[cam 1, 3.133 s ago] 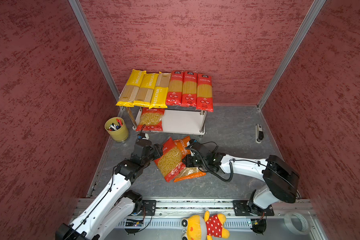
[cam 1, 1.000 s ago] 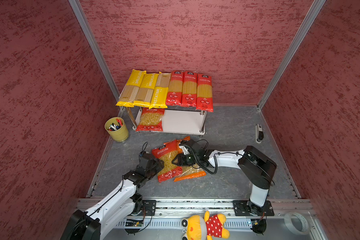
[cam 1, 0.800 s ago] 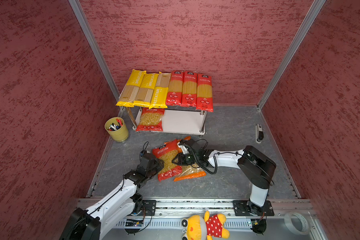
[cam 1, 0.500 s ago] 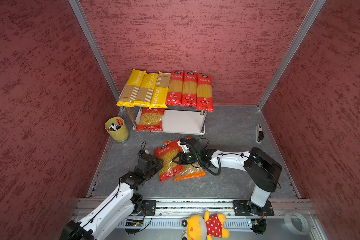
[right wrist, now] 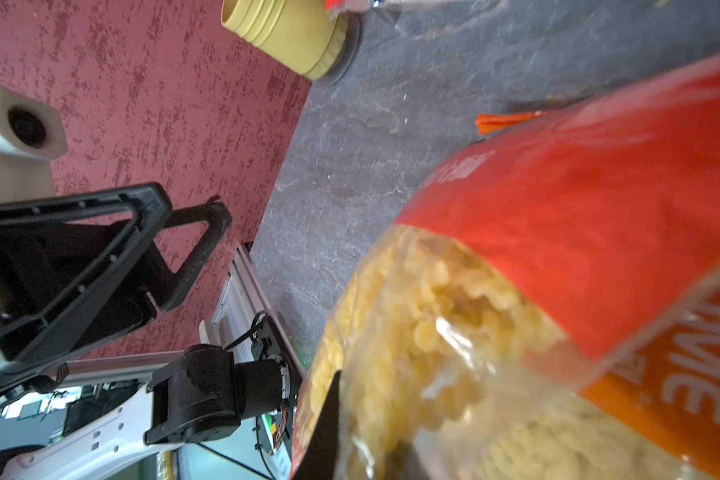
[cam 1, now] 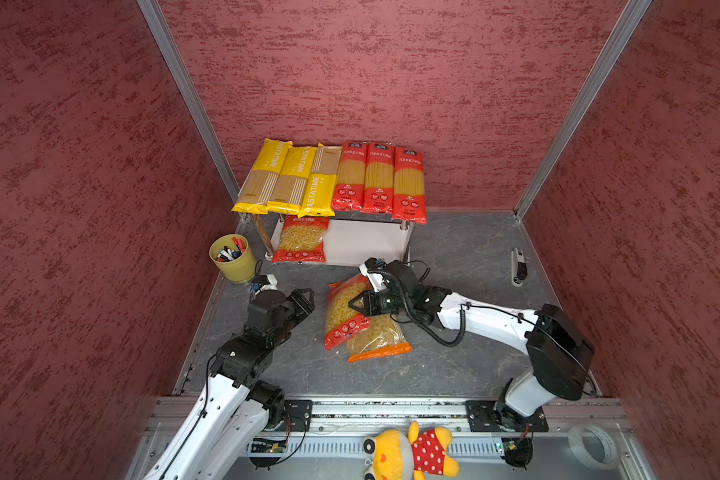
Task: Place and organize the pasta boxes and bags onto the shelf
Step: 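Lift the red fusilli bag with both grippers and carry it to the shelf, then lower the bag onto the lower tier with the right gripper while left withdraws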
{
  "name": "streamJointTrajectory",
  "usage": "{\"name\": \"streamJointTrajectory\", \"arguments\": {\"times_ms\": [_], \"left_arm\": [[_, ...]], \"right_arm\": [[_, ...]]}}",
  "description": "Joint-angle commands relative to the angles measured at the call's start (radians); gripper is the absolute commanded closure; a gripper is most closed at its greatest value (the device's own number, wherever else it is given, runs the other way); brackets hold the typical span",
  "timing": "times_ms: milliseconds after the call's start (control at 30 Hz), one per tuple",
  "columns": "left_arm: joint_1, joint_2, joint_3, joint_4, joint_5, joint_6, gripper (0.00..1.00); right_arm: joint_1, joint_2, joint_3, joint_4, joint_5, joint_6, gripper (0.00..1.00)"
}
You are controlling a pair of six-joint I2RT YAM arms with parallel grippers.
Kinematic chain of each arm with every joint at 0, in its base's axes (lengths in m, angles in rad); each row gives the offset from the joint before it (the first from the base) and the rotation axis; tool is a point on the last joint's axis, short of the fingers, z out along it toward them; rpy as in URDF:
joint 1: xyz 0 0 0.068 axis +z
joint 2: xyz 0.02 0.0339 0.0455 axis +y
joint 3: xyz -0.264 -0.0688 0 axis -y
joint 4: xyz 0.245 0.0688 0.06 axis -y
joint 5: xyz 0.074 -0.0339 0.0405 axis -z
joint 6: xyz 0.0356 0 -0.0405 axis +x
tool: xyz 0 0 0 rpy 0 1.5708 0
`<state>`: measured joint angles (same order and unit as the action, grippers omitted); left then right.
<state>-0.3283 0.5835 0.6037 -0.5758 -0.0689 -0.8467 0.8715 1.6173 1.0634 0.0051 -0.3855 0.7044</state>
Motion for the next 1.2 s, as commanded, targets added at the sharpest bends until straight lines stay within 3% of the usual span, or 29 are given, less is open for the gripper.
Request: {"name": "streamJointTrajectory", "arguments": {"times_ms": [0,133,333,600,933,1167], "left_arm": [[0.041,-0.015,-0.010,-0.040,0.031,0.032,0.37],[0.070,-0.019,-0.019,-0.032,0.056,0.032,0.37],[0.081,-0.016,-0.018,-0.034,0.062,0.049,0.37],[0.083,0.004,-0.066,0.003,0.083,0.040,0.37],[0.083,0.004,-0.107,0.029,0.091,0.035,0.37],[0.083,0.017,-0.110,0.043,0.093,0.037,0.37]], "right_arm": [[-0.012,-0.093,0.067,0.229,0.083,-0.065,1.00],[-0.024,-0.092,0.031,0.430,0.171,-0.143,1.00],[-0.044,-0.036,-0.024,0.803,0.207,-0.239,1.00],[-0.088,0.198,0.079,1.100,0.194,-0.343,1.00],[-0.161,0.401,0.245,1.157,0.092,-0.369,1.00],[-0.230,0.520,0.386,1.081,-0.051,-0.278,1.00]]}}
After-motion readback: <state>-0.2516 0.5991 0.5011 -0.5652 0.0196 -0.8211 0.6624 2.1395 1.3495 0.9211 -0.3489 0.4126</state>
